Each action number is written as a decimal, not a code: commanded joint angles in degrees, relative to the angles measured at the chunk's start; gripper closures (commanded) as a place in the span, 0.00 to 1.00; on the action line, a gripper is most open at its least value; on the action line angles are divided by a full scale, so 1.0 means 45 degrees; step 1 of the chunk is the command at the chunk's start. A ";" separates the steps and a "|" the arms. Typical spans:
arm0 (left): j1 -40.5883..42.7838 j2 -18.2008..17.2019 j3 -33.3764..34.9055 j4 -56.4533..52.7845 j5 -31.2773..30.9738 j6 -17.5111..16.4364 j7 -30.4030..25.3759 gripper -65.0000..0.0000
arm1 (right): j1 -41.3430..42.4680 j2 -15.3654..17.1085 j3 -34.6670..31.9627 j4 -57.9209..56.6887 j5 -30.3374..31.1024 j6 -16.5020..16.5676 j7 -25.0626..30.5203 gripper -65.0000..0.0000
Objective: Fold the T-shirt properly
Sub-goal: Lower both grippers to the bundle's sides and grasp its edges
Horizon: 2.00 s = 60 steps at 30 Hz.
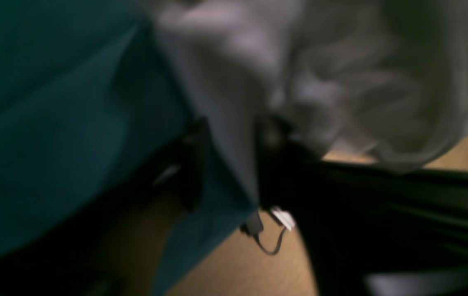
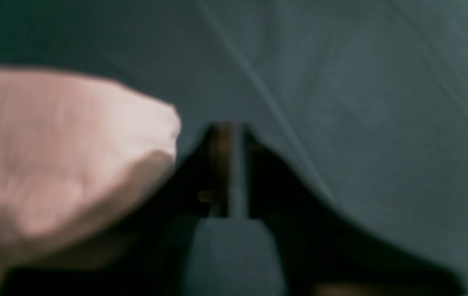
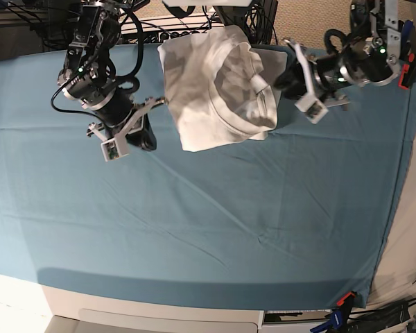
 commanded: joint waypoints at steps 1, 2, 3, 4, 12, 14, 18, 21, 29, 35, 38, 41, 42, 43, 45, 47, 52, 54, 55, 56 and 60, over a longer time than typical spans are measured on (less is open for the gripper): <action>0.0194 -0.0121 -0.0248 0.0209 -0.0228 0.0087 -0.0199 0.58 | 0.0233 0.0010 0.0015 0.0209 0.0199 -0.0267 0.0369 0.68; 0.0408 -0.0141 -0.0461 0.0209 -0.0296 0.0228 -0.0199 0.56 | 0.0330 0.0010 0.0015 0.0209 0.0194 -0.0583 0.0359 0.63; 0.0661 -0.0141 -0.0699 0.0209 -0.0461 0.0228 -0.0194 0.56 | 0.0437 0.0010 0.0015 0.0209 0.0199 -0.0811 0.0321 0.63; 0.0933 -0.0141 -0.0908 0.0209 -0.0816 0.0228 -0.0185 0.56 | 0.0568 -0.0005 0.0015 0.0204 0.0253 -0.0991 0.0175 0.63; 0.2259 -0.0165 -0.1214 0.0204 -0.1778 0.0272 -0.0112 0.56 | 0.1685 -0.0350 0.0005 -0.2001 0.1661 -0.2084 -0.0850 0.63; 0.2317 -0.0165 -0.1214 0.0204 -0.1865 0.0447 -0.0141 0.56 | 0.2016 -0.0447 0.0005 -0.2803 0.2443 -0.1860 -0.1243 0.63; 0.2497 0.0049 -0.1190 0.0189 -0.2118 0.0457 -0.0301 0.56 | 0.2268 -0.0690 0.0000 -0.3546 0.3643 -0.1307 -0.1739 0.63; 0.2492 0.0306 -0.1190 0.0087 -0.2113 0.0452 -0.0495 0.56 | 0.2259 -0.0874 -0.0019 -0.3541 0.4007 -0.1127 -0.1953 0.63; 0.1404 0.0481 -0.1190 -0.3084 -0.2827 0.0277 -0.0408 0.56 | 0.2254 -0.0971 -0.0209 -0.3541 0.4017 -0.1088 -0.2025 0.63; 0.1117 0.0729 -0.1190 -0.3769 -0.4167 -0.0277 0.0160 0.56 | 0.2259 -0.0971 -0.0675 -0.3541 0.3857 -0.1088 -0.2021 0.63; 0.1122 0.0719 -0.1190 -0.3769 -0.4639 -0.0515 0.0364 0.56 | 0.2259 -0.0971 -0.0874 -0.3541 0.3531 -0.1093 -0.1972 0.63; 0.1122 0.0719 -0.1190 -0.3769 -0.4915 -0.0607 0.0466 0.56 | 0.2259 -0.0971 -0.0913 -0.3541 0.3521 -0.1093 -0.1885 0.65; 0.1122 0.0714 -0.1190 -0.3769 -0.4925 -0.0602 0.0457 0.57 | 0.2263 -0.0971 -0.0913 -0.3541 0.3478 -0.1093 -0.1855 0.69; 0.1117 0.0714 -0.1190 -0.3769 -0.4925 -0.0602 0.0403 0.60 | 0.2263 -0.0971 -0.0913 -0.3541 0.3376 -0.1093 -0.1821 0.73; 0.1117 0.0719 -0.1190 -0.3769 -0.4920 -0.0597 0.0277 0.67 | 0.2263 -0.0971 -0.0913 -0.3541 0.3152 -0.1093 -0.1768 0.80; 0.1117 0.0719 -0.1190 -0.3769 -0.4920 -0.0597 0.0180 0.74 | 0.2263 -0.0971 -0.0913 -0.3541 0.2977 -0.1093 -0.1744 0.87; 0.1117 0.0724 -0.1190 -0.3769 -0.4911 -0.0607 0.0141 1.00 | 0.2263 -0.0971 -0.0913 -0.3541 0.2953 -0.1093 -0.1617 0.97; 0.1112 0.0724 -0.1190 -0.3769 -0.4915 -0.0806 0.0126 1.00 | 0.2263 -0.0971 -0.0913 -0.3541 0.2841 -0.1093 -0.1613 1.00; 0.1107 0.0719 -0.1190 -0.3764 -0.4915 -0.0923 0.0107 1.00 | 0.2263 -0.0967 -0.0913 -0.3541 0.2637 -0.1093 -0.1598 1.00; 0.1025 0.0714 -0.1190 -0.3750 -0.4901 -0.0937 0.0039 1.00 | 0.2259 -0.0962 -0.0913 -0.3541 0.2370 -0.1098 -0.1588 1.00; 0.0189 0.0714 -0.1190 -0.3750 -0.4119 -0.0816 0.0019 1.00 | 0.2254 -0.0733 -0.0908 -0.3536 0.1885 -0.1161 -0.1797 1.00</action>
